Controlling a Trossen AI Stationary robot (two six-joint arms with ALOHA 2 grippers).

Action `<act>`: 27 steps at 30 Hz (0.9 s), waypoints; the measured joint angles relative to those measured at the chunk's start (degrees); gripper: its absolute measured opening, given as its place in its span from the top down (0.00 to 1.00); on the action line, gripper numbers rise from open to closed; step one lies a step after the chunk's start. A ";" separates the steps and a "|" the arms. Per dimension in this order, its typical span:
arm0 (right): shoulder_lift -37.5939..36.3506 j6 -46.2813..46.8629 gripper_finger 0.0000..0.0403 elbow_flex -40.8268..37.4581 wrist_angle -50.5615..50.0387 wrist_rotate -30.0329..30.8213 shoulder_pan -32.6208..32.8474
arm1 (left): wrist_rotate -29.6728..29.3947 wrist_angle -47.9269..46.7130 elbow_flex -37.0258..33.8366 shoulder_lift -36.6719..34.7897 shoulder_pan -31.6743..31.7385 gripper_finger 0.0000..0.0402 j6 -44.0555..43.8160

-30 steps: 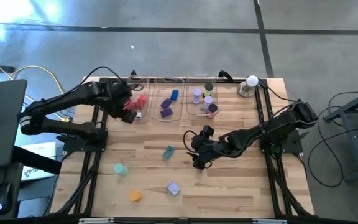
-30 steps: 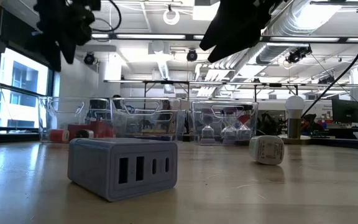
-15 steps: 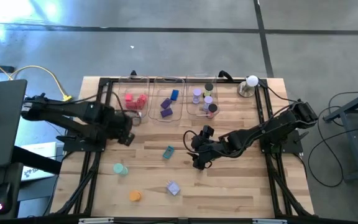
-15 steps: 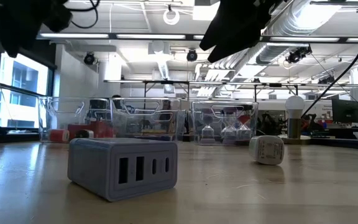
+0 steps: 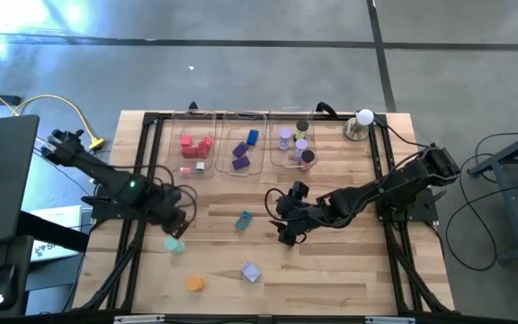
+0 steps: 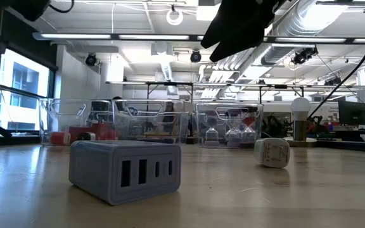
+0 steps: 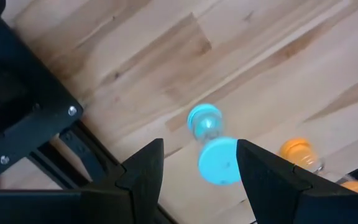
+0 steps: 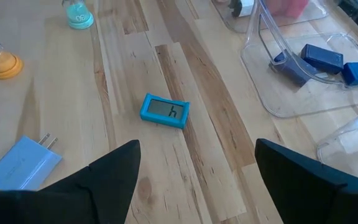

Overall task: Pick & Place Office items
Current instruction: Put the green hourglass into the right transparent bin

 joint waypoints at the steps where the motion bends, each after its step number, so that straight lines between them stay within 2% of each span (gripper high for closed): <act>1: 0.00 0.00 0.24 0.00 0.00 0.00 0.00 | 0.01 0.00 0.00 0.47 -1.23 0.51 -0.97; 6: 0.00 -0.07 0.24 0.00 0.00 0.01 -0.02 | -0.03 0.00 0.00 2.48 -5.90 0.51 -3.90; 12: 0.00 -1.46 0.24 0.00 1.00 0.04 -0.13 | 0.01 -0.01 0.00 3.82 -8.05 0.51 -9.95; 27: 0.00 -1.49 0.24 0.00 1.05 0.00 -0.13 | -1.12 0.35 0.00 4.09 -8.04 0.51 -6.83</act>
